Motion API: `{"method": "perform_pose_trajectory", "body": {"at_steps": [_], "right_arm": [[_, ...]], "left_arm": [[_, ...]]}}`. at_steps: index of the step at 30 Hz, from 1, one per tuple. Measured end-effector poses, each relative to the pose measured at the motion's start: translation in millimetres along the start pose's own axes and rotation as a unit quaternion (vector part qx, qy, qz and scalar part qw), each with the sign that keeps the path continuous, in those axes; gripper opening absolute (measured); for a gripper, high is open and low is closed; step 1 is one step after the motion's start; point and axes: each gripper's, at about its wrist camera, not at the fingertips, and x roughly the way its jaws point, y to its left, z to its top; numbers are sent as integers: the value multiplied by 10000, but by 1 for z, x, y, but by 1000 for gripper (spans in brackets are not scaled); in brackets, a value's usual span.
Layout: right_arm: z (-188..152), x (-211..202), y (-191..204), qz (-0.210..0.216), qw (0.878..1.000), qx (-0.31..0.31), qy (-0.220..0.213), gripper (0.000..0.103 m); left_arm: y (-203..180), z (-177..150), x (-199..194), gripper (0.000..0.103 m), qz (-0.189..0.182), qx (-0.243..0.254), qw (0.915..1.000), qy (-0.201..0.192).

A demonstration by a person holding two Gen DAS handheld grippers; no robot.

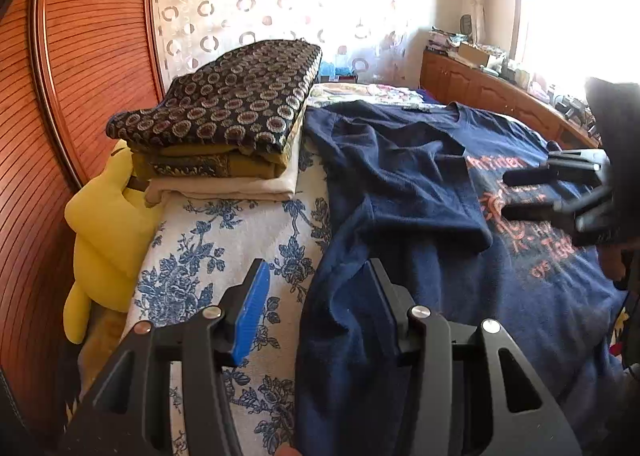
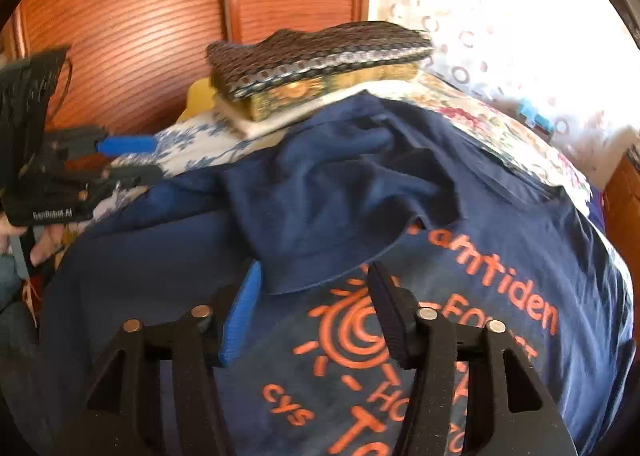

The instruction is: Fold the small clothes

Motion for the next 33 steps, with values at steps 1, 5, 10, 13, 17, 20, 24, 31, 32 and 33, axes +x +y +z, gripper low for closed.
{"method": "perform_pose_trajectory", "body": {"at_steps": [1, 5, 10, 13, 17, 20, 24, 31, 32, 33], "right_arm": [[1, 0, -8, -17, 9999, 143, -19, 57], [11, 8, -42, -297, 9975, 638, -102, 57], [28, 29, -86, -470, 9903, 1298, -140, 54], [35, 43, -97, -607, 9882, 1407, -29, 45], [37, 55, -102, -730, 9880, 1348, 177, 21], [36, 52, -99, -526, 9910, 1217, 192, 3], [36, 36, -104, -792, 9897, 1194, 59, 2], [35, 30, -110, -1088, 9862, 1241, 79, 10], [34, 29, -109, -1069, 9864, 1248, 83, 27], [33, 27, -108, -1043, 9867, 1245, 68, 47]], "left_arm": [[1, 0, 2, 48, 4, -10, 10000, 30], [2, -1, 10, 48, 22, -29, 9999, 117], [2, -3, 20, 48, 15, -3, 9997, 245], [2, -5, 26, 48, -7, 11, 9995, 315], [3, -7, 30, 49, -50, -14, 9995, 322], [3, -7, 30, 49, -53, -2, 9996, 280], [5, -7, 30, 50, -62, -13, 9997, 253], [5, -8, 30, 50, -54, 4, 9997, 245], [5, -8, 30, 50, -57, 4, 9997, 245], [5, -8, 30, 51, -60, 3, 9997, 245]]}}
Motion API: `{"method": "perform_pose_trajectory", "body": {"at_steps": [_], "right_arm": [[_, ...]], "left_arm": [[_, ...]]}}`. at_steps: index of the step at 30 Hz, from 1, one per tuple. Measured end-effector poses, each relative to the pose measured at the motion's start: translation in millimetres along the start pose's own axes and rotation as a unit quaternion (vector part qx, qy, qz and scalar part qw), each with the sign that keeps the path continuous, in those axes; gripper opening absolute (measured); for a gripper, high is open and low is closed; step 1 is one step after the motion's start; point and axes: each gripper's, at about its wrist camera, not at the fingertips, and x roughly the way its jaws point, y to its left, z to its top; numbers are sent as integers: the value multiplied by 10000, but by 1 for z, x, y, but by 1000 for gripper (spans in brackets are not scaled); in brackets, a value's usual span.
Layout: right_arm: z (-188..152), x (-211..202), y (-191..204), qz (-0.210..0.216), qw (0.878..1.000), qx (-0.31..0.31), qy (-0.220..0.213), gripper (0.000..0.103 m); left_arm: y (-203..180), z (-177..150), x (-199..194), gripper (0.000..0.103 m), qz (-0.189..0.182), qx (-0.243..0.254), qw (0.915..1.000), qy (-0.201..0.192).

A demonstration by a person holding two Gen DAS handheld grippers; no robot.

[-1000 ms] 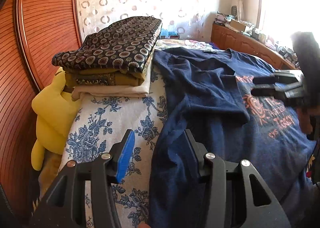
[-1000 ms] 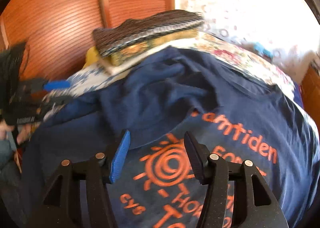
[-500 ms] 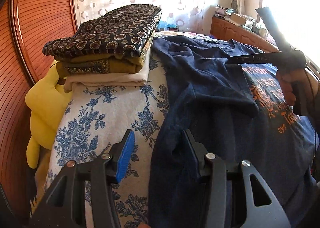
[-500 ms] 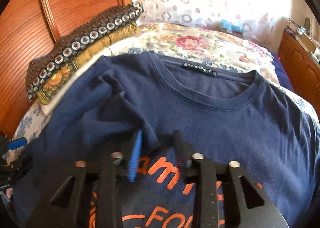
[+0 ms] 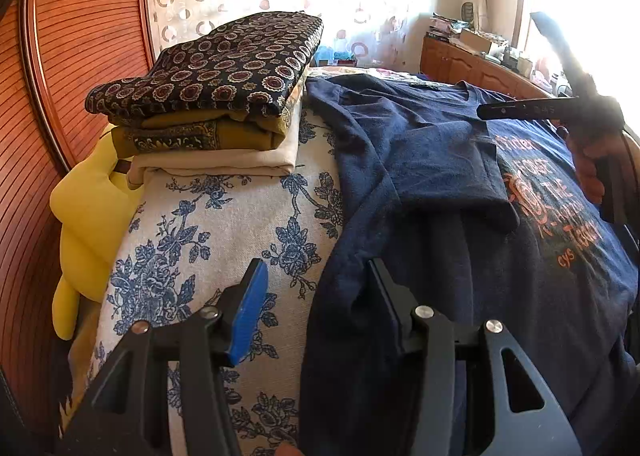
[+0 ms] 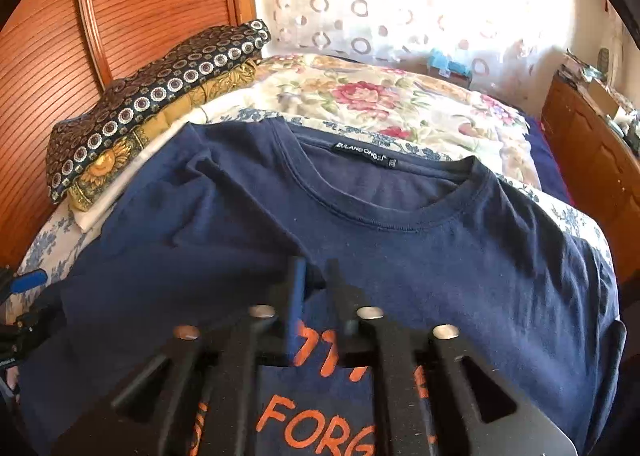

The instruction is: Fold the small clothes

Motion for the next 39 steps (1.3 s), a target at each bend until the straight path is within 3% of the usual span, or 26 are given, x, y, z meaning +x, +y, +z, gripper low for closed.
{"method": "perform_pose_trajectory", "body": {"at_steps": [5, 14, 18, 22, 28, 33, 39], "right_arm": [[-20, -13, 1, -65, 9997, -218, -28, 58], [-41, -5, -12, -144, 9995, -225, 160, 65], [-40, -3, -9, -230, 9991, -283, 215, 80], [-40, -1, -13, -140, 9993, -247, 248, 82], [-42, -7, -19, -338, 9991, -203, 174, 79], [-47, -49, -70, -583, 9970, 322, -401, 78], [-58, -95, -159, -1052, 9887, 909, -552, 71]], "left_arm": [[0, 0, 0, 51, 6, -4, 10000, -2], [1, 0, 0, 51, 16, -32, 10000, -7], [5, 3, -6, 51, 157, -174, 9996, -146], [1, 16, -28, 51, 145, -288, 9982, -512], [-35, 48, -32, 51, 57, 81, 9973, -729], [-79, 65, -12, 51, -267, 400, 9965, -681], [-125, 74, 23, 51, -702, 666, 9949, -272]]}}
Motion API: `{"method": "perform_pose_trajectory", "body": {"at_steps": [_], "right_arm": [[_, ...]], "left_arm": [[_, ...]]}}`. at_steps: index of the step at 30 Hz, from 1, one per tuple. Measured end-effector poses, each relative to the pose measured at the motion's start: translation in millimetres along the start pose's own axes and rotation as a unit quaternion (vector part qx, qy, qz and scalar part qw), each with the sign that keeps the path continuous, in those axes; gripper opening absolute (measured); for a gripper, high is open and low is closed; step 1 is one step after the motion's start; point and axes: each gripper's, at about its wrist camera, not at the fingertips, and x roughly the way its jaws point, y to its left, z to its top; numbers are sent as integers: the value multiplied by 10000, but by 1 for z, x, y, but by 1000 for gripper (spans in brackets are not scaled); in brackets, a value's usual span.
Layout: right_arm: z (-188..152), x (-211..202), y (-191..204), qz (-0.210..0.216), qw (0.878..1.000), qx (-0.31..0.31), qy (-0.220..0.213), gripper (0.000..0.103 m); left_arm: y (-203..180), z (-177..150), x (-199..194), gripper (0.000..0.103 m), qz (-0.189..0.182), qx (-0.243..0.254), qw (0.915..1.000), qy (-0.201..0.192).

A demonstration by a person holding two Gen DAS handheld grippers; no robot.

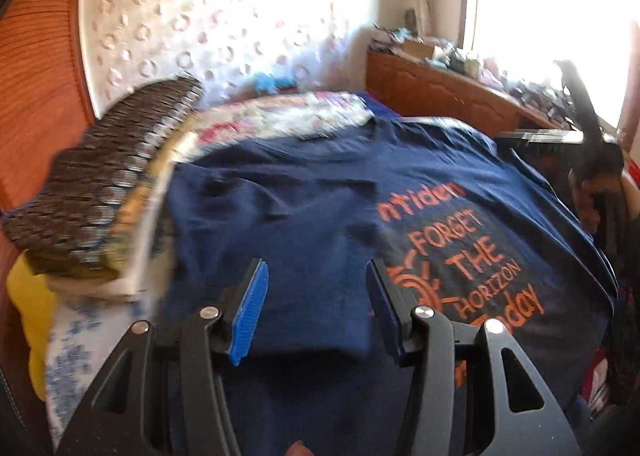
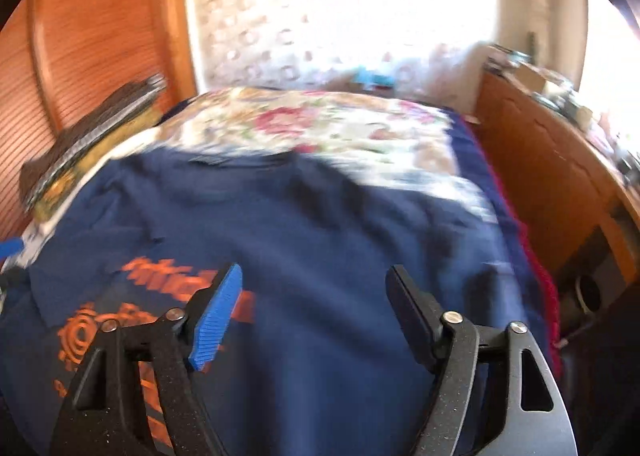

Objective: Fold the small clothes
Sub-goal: 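Grasp the opposite side of the shirt with the right gripper, fold inward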

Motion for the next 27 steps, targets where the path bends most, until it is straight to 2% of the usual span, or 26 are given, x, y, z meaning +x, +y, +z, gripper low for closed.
{"method": "perform_pose_trajectory", "body": {"at_steps": [5, 10, 15, 20, 22, 26, 27], "right_arm": [[-8, -2, -71, -404, 9977, 481, 245, 62], [-23, 7, -112, -294, 9923, 1069, 556, 56], [-32, 13, -121, -40, 9882, 1346, 727, 47], [-36, 19, -120, 19, 9868, 1372, 860, 38], [-37, 19, -120, 54, 9867, 1372, 872, 30], [-36, 9, -121, -118, 9892, 1269, 726, 8], [-35, 4, -120, -114, 9899, 1267, 619, 6]], "left_arm": [[-22, 4, 26, 51, -120, 161, 9991, 361], [-29, 5, 37, 51, -113, 320, 9980, 529], [-28, 3, 49, 51, -75, 370, 9967, 723], [-28, 3, 51, 51, -97, 362, 9967, 726], [-29, 3, 52, 51, -80, 380, 9966, 727], [-28, 3, 52, 52, -106, 349, 9967, 729], [-28, 2, 52, 52, -81, 364, 9967, 727]]}}
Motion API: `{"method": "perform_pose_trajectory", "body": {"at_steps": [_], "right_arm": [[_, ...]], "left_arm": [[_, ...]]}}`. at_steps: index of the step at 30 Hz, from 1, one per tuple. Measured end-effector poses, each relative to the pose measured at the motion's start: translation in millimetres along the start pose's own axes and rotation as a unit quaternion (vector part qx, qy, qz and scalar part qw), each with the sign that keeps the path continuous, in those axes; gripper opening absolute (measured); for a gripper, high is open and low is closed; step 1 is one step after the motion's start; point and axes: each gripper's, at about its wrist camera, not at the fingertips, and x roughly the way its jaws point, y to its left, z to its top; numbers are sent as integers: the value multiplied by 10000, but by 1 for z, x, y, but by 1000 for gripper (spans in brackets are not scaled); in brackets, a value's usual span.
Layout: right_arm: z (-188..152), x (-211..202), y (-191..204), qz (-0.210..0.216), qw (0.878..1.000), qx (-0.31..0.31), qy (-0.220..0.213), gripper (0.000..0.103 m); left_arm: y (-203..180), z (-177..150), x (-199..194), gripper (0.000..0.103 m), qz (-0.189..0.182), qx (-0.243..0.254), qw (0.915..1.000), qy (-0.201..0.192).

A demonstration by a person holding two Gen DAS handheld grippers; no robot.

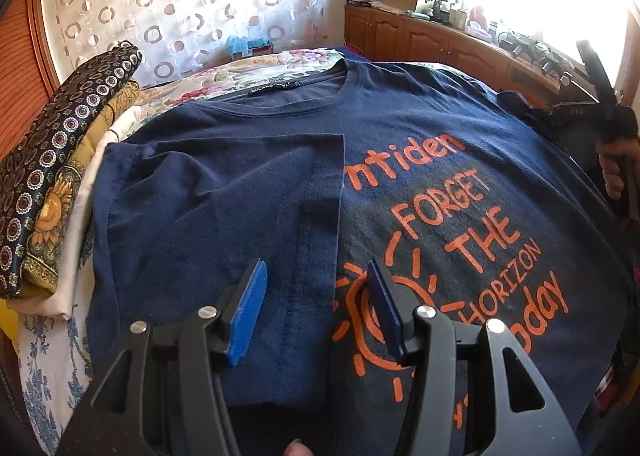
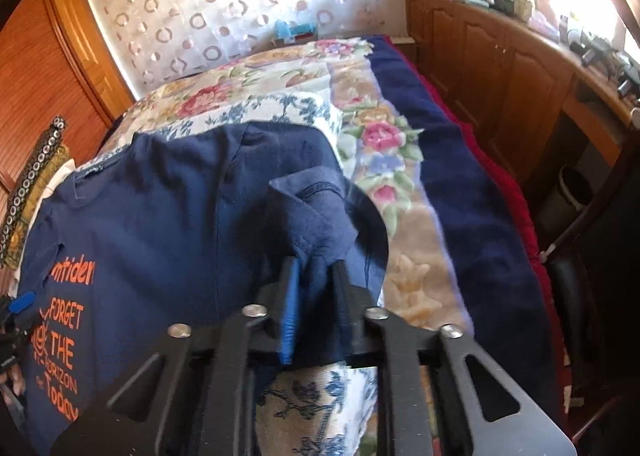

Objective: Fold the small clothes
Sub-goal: 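Grasp the opposite side of the shirt with the right gripper, fold inward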

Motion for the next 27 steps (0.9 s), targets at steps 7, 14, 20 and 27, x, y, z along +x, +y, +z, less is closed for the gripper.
{"method": "perform_pose_trajectory", "body": {"at_steps": [7, 14, 20, 27], "right_arm": [[9, -35, 21, -80, 9965, -392, -732, 4], [13, -56, 68, 422, 9868, -1035, -1170, 3], [-4, -57, 111, 769, 9796, -1537, -1047, 2], [-4, -22, 98, -36, 9883, -1400, -598, 45]], "left_arm": [[0, 0, 0, 53, 7, -7, 10000, 7], [2, 0, -1, 53, -7, -22, 10000, 9], [2, 0, -1, 53, -11, -26, 10000, 7], [2, 0, -1, 53, -10, -26, 10000, 6]]}}
